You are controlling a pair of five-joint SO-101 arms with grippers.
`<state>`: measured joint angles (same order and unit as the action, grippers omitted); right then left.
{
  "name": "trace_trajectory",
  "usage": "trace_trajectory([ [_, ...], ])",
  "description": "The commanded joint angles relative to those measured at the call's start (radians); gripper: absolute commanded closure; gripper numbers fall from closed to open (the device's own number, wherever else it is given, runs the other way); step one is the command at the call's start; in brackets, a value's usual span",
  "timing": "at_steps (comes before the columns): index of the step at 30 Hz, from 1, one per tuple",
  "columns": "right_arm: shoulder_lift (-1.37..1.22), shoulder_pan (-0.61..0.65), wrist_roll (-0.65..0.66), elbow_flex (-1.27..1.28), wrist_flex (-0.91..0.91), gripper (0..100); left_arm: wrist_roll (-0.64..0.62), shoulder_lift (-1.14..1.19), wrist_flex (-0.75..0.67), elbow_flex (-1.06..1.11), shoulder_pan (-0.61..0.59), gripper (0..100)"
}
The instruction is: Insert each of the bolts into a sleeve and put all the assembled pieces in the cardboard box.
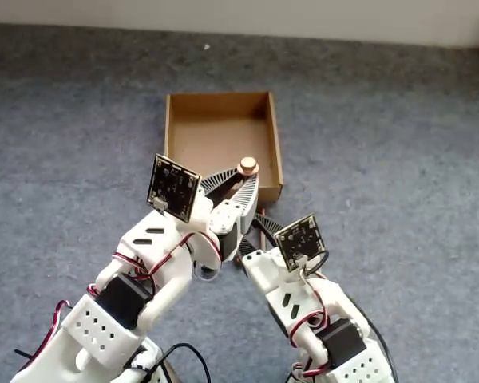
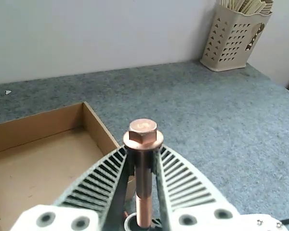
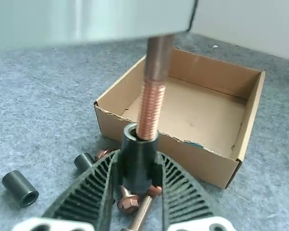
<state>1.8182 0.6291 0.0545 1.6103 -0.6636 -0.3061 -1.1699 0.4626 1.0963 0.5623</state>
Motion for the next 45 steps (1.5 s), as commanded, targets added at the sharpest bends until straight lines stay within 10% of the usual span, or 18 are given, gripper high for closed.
trace_trajectory([
  [1,0.019,-0.024,0.003,-0.022,-0.016,99.2,0.015,-0.018,-0.028,0.015,-0.012,99],
  [16,0.021,-0.067,0.002,-0.024,-0.012,99.2,0.017,-0.015,-0.023,0.036,-0.012,99],
  [24,0.021,-0.134,0.002,-0.019,0.033,99.2,0.333,-0.018,-0.025,0.105,0.041,98],
  [45,0.019,-0.189,-0.04,-0.013,0.038,99.2,0.334,-0.018,0.02,0.102,-0.079,87],
])
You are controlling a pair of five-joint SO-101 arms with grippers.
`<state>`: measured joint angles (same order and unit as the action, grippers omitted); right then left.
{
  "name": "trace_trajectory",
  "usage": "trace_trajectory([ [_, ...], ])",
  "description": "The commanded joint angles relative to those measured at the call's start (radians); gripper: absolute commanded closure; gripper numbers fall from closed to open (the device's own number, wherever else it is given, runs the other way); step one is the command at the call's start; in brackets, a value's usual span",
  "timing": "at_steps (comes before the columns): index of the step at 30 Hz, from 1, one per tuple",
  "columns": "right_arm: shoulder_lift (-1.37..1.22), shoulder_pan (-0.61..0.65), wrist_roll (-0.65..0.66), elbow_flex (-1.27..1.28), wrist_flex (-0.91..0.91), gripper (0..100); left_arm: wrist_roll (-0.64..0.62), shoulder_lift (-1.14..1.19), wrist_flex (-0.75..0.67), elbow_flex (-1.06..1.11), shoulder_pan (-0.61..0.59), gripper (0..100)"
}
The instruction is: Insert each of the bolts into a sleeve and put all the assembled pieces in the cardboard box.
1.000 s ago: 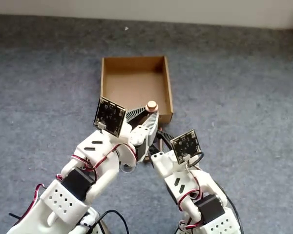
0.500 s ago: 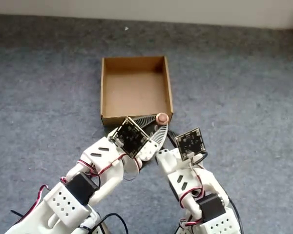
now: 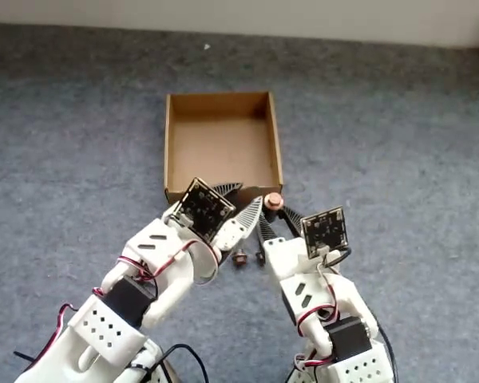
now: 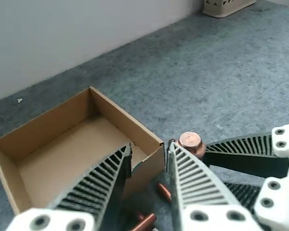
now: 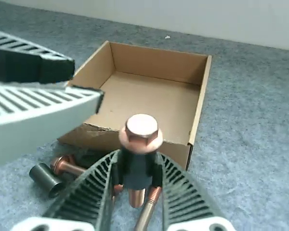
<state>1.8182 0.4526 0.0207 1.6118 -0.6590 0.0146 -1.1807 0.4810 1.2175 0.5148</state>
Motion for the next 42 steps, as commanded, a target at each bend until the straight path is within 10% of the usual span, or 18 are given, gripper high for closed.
trace_trajectory([
  [1,0.019,-0.013,-0.006,-0.015,0.033,99.2,0.014,-0.007,-0.002,-0.019,-0.045,88],
  [20,0.016,-0.094,0.043,-0.182,0.035,99.2,0.012,-0.005,-0.061,0.007,-0.361,99],
  [26,-0.027,-0.036,0.043,-0.269,0.278,99.2,0.012,-0.005,-0.103,0.03,-0.361,99],
  [42,-1.161,-0.002,0.043,-0.544,0.886,99.2,0.012,-0.005,-0.112,0.035,-0.364,99],
])
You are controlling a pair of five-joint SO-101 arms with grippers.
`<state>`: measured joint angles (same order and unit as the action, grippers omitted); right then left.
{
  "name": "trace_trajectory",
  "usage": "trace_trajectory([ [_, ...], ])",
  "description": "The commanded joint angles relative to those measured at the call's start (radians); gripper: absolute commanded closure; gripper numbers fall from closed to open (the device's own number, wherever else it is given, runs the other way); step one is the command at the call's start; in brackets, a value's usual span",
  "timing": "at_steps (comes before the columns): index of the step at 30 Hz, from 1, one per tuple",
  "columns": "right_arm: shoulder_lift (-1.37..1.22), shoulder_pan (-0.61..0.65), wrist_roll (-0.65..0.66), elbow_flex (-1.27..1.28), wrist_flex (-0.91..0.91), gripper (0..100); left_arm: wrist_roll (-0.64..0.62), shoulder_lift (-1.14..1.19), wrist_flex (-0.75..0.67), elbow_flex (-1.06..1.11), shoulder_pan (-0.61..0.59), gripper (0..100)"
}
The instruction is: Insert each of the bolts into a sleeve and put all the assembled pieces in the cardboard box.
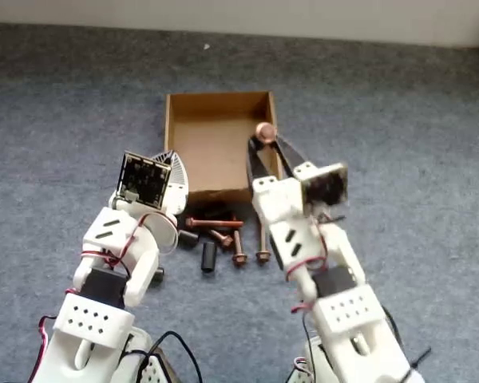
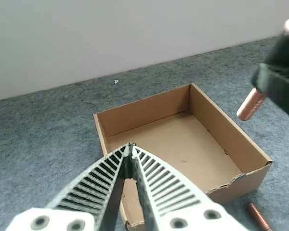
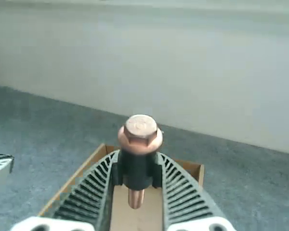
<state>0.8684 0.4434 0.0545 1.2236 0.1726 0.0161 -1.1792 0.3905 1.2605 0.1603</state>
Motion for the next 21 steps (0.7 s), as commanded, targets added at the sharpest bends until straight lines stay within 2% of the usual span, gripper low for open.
trace_trajectory([
  [1,-0.282,0.007,0.006,-0.193,0.054,99.2,0.011,-0.007,-0.021,-0.008,-0.01,99],
  [6,-0.582,0.004,0.008,-0.331,0.054,99.2,0.011,-0.007,-0.023,-0.008,-0.019,99],
  [11,-0.766,-0.005,0.009,-0.415,0.053,96.3,0.0,-0.007,-0.023,-0.016,-0.047,99],
  [14,-0.817,-0.008,0.005,-0.438,0.022,92.0,-0.032,-0.007,-0.023,-0.018,-0.048,99],
  [21,-0.829,-0.008,0.003,-0.509,-0.127,91.8,-0.037,-0.008,-0.051,-0.016,-0.094,99],
])
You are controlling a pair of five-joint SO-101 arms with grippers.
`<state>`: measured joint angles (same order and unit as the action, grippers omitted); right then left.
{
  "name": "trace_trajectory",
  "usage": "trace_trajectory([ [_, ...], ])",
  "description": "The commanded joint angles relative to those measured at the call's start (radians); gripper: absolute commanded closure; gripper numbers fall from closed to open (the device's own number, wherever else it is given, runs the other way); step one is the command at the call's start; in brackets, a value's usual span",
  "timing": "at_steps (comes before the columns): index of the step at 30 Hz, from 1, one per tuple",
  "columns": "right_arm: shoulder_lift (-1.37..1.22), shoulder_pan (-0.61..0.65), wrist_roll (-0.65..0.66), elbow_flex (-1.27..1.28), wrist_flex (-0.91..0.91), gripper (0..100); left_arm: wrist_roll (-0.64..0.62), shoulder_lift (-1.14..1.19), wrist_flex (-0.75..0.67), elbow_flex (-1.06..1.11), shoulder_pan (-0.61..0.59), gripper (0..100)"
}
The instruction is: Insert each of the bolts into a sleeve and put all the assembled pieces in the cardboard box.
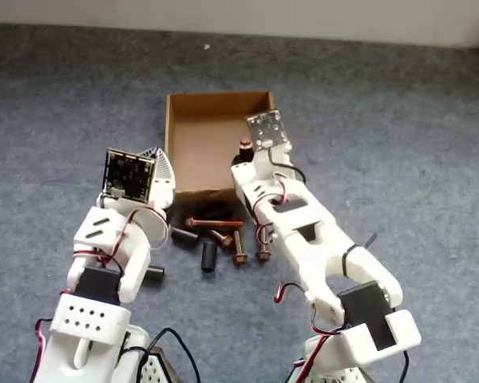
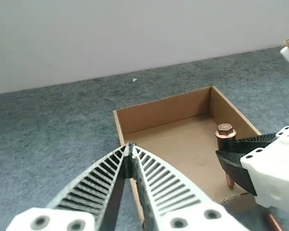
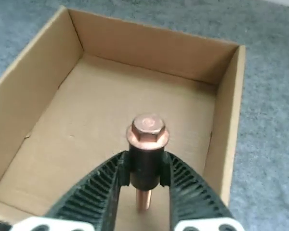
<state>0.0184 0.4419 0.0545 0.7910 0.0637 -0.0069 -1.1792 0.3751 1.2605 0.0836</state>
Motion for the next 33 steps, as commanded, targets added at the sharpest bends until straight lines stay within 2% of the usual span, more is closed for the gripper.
trace_trajectory([
  [1,0.028,-0.005,0.006,-0.079,-0.03,91.8,-0.014,-0.008,-0.037,-0.016,-0.021,99],
  [5,0.113,-0.002,0.006,-0.077,-0.099,91.0,-0.015,-0.008,-0.037,-0.016,-0.022,99],
  [10,0.193,-0.004,0.002,-0.073,-0.165,83.2,-0.015,-0.008,-0.037,-0.016,-0.022,99],
  [16,0.278,-0.005,0.006,-0.054,-0.179,83.2,-0.015,-0.008,-0.037,-0.016,-0.024,99],
  [22,0.495,0.036,0.0,0.01,-0.389,83.2,-0.015,-0.008,-0.037,-0.018,-0.025,99],
  [28,0.618,0.116,-0.193,0.013,-0.671,83.2,-0.029,-0.008,-0.049,-0.018,-0.059,99],
  [33,0.598,0.194,-0.267,-0.048,-0.848,83.2,-0.184,-0.005,-0.138,-0.018,-0.193,99],
])
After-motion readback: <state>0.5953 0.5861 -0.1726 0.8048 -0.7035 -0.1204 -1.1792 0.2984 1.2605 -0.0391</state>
